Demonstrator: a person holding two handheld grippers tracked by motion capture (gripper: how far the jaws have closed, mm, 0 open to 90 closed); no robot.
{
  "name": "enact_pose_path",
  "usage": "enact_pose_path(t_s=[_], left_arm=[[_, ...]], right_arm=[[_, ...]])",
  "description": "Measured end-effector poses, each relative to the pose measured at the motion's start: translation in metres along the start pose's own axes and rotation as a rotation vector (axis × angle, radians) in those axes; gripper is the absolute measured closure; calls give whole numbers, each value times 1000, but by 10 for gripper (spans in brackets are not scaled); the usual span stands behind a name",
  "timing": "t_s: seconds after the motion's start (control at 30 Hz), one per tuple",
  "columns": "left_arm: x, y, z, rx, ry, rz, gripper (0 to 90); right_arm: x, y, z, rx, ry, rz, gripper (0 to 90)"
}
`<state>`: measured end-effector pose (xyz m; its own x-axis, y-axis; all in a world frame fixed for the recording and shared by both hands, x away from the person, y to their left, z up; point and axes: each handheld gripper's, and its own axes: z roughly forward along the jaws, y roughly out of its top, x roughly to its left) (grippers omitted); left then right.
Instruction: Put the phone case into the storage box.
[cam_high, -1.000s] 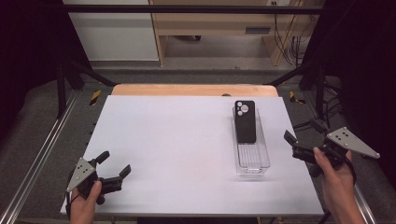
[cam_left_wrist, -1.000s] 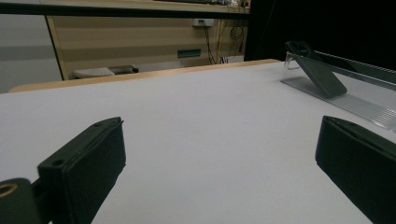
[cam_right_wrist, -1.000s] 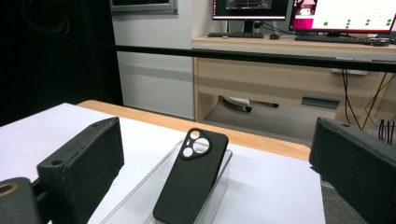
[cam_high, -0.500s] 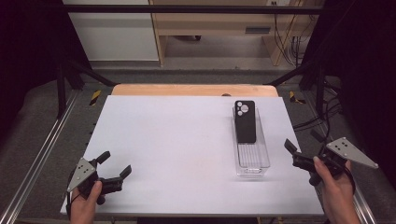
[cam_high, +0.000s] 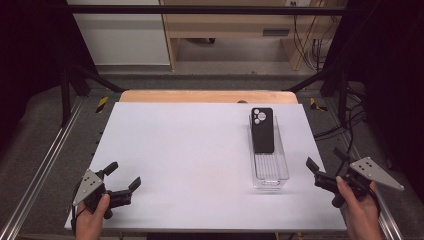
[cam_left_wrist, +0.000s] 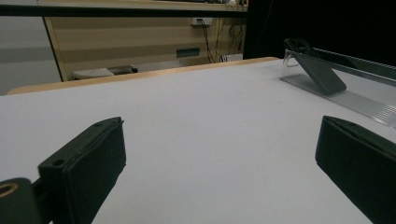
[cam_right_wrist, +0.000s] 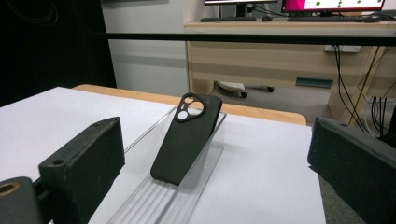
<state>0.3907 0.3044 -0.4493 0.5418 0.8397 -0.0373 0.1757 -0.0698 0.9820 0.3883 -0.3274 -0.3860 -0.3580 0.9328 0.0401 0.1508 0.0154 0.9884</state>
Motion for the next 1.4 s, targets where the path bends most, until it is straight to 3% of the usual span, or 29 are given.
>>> enact_pose_path(t_s=[1.4], left_arm=[[-2,0,2,12,-11,8,16]], right_arm=[[11,-40,-6,15,35,16,35]])
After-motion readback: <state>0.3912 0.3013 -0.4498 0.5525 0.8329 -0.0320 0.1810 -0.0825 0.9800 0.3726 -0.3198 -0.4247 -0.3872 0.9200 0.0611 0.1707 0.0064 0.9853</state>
